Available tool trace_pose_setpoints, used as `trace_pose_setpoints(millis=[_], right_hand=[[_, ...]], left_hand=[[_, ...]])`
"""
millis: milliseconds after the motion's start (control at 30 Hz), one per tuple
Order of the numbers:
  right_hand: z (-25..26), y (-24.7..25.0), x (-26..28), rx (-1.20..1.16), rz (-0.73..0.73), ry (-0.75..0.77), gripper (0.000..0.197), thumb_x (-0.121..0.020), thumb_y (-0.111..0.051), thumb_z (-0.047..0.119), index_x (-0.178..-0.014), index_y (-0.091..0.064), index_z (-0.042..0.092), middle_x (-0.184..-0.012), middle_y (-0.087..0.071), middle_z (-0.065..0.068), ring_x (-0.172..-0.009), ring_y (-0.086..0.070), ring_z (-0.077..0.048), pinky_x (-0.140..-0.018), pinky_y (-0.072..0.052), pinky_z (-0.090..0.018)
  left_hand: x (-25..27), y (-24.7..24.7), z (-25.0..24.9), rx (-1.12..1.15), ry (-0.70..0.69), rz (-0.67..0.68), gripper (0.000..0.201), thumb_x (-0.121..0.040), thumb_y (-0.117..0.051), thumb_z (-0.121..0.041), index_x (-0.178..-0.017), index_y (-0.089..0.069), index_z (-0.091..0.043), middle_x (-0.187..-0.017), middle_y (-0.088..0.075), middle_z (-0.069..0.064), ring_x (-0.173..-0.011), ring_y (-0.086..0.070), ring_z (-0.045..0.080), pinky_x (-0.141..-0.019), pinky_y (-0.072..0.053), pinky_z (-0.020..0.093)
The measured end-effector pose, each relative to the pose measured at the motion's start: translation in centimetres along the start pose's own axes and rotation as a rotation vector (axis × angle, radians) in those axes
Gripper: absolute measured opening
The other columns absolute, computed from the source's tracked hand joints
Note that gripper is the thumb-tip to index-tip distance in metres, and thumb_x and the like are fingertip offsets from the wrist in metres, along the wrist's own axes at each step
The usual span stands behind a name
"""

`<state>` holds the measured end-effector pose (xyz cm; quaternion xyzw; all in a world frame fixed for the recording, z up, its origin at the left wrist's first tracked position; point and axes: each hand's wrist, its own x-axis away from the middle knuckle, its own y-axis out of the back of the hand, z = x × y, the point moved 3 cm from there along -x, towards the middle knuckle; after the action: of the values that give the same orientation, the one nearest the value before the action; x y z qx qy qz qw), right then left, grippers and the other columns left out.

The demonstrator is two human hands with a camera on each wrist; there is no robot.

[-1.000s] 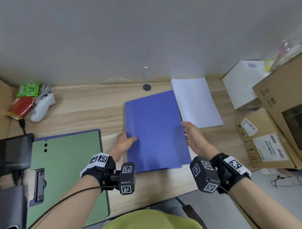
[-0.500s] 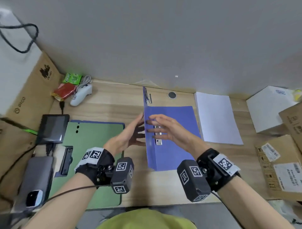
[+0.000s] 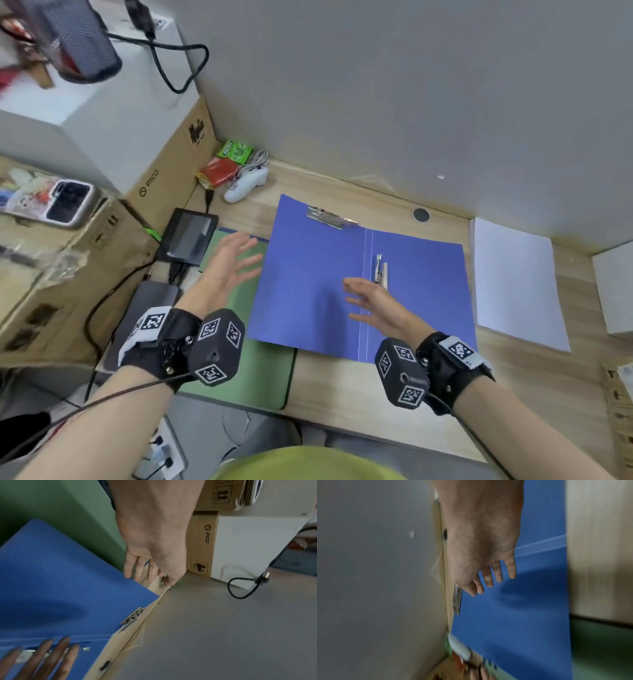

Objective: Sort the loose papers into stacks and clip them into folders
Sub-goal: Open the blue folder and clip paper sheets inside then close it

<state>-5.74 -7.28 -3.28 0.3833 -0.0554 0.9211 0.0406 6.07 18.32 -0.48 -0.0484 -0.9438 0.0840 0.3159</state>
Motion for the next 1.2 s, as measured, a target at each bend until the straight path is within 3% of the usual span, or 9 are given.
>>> trace_pose_setpoints(millis=[100,233,367,433,500,633,767,1067,1200], right_hand=[[-2.4,3.6,0.6,-0.054,-0.226,0.018,0.023,-0.097,-0.049,0.023,-0.117,-0.061,0.025,-0.134,-0.053,0.006,-0.123,-0.045,-0.011,-0.098,-0.040,-0.035],[-5.5,8.3,2.9,-0.050,-0.516,0.019,0.033,-0.098,-0.043,0.009,-0.127,-0.057,0.017,-0.130,-0.052,0.002,-0.128,-0.042,-0.016,-0.102,-0.033,-0.032],[-8.5,11.4,4.7,0.031,-0.618,-0.045,0.036,-0.097,-0.043,0.004,-0.130,-0.055,0.013,-0.139,-0.050,-0.004,-0.118,-0.044,-0.014,-0.092,-0.034,-0.022],[-9.5,12.2,5.1,0.056,-0.611,-0.090,0.039,-0.097,-0.043,0.005,-0.135,-0.051,0.012,-0.145,-0.045,-0.005,-0.127,-0.042,-0.017,-0.096,-0.029,-0.022],[-10.1,12.4,5.4,0.085,-0.603,-0.151,0.043,-0.098,-0.042,0.006,-0.140,-0.045,0.012,-0.148,-0.041,-0.006,-0.135,-0.037,-0.021,-0.093,-0.029,-0.024],[-11.1,12.4,5.5,0.111,-0.607,-0.239,0.045,-0.099,-0.040,0.006,-0.144,-0.037,0.008,-0.151,-0.035,-0.008,-0.138,-0.034,-0.024,-0.088,-0.036,-0.013],[-12.3,12.5,4.9,0.060,-0.621,-0.257,0.044,-0.097,-0.044,0.010,-0.141,-0.041,0.013,-0.147,-0.041,-0.008,-0.126,-0.043,-0.024,-0.087,-0.033,-0.028],[-12.8,15.8,6.4,0.093,-0.663,-0.239,0.042,-0.097,-0.044,0.005,-0.139,-0.045,0.005,-0.145,-0.042,-0.011,-0.133,-0.041,-0.027,-0.096,-0.034,-0.028],[-13.2,16.8,7.0,0.145,-0.612,-0.197,0.038,-0.096,-0.046,0.008,-0.135,-0.050,0.007,-0.143,-0.045,-0.012,-0.127,-0.045,-0.026,-0.089,-0.034,-0.026]], left_hand=[[-0.4,-0.6,1.0,-0.135,-0.065,-0.034,0.037,-0.098,-0.051,-0.023,-0.134,-0.045,-0.024,-0.136,-0.052,-0.002,-0.126,-0.049,0.017,-0.107,-0.038,0.034],[-1.4,-3.2,3.4,-0.352,-0.029,0.066,0.046,-0.098,-0.048,-0.020,-0.143,-0.042,-0.027,-0.145,-0.044,-0.007,-0.133,-0.040,0.010,-0.100,-0.030,0.027],[-2.3,-4.6,7.0,-0.620,0.040,0.094,0.054,-0.098,-0.048,-0.019,-0.149,-0.032,-0.027,-0.158,-0.023,-0.002,-0.146,-0.021,0.018,-0.111,-0.023,0.034],[-2.6,-4.8,8.5,-0.789,0.072,0.131,0.060,-0.099,-0.048,-0.023,-0.152,-0.022,-0.027,-0.163,-0.006,0.001,-0.150,0.005,0.021,-0.118,-0.009,0.043],[-2.6,-4.9,9.3,-0.872,0.109,0.160,0.063,-0.100,-0.045,-0.028,-0.154,-0.013,-0.028,-0.163,0.005,0.002,-0.148,0.018,0.023,-0.118,-0.002,0.046],[-2.7,-4.6,10.9,-0.995,0.104,0.196,0.064,-0.101,-0.043,-0.031,-0.154,-0.009,-0.027,-0.162,0.010,0.002,-0.147,0.022,0.023,-0.117,-0.001,0.049],[-3.2,-4.4,11.7,-1.062,0.097,0.185,0.062,-0.100,-0.044,-0.033,-0.154,-0.012,-0.030,-0.162,0.013,-0.001,-0.146,0.023,0.023,-0.117,0.003,0.053],[-4.0,-5.6,12.0,-1.168,0.113,0.133,0.059,-0.099,-0.044,-0.033,-0.152,-0.020,-0.036,-0.161,0.017,-0.005,-0.145,0.026,0.019,-0.116,0.009,0.052],[-4.2,-7.4,11.5,-1.159,0.105,0.067,0.056,-0.098,-0.047,-0.028,-0.150,-0.028,-0.031,-0.162,0.007,0.002,-0.148,0.013,0.024,-0.118,-0.004,0.048]])
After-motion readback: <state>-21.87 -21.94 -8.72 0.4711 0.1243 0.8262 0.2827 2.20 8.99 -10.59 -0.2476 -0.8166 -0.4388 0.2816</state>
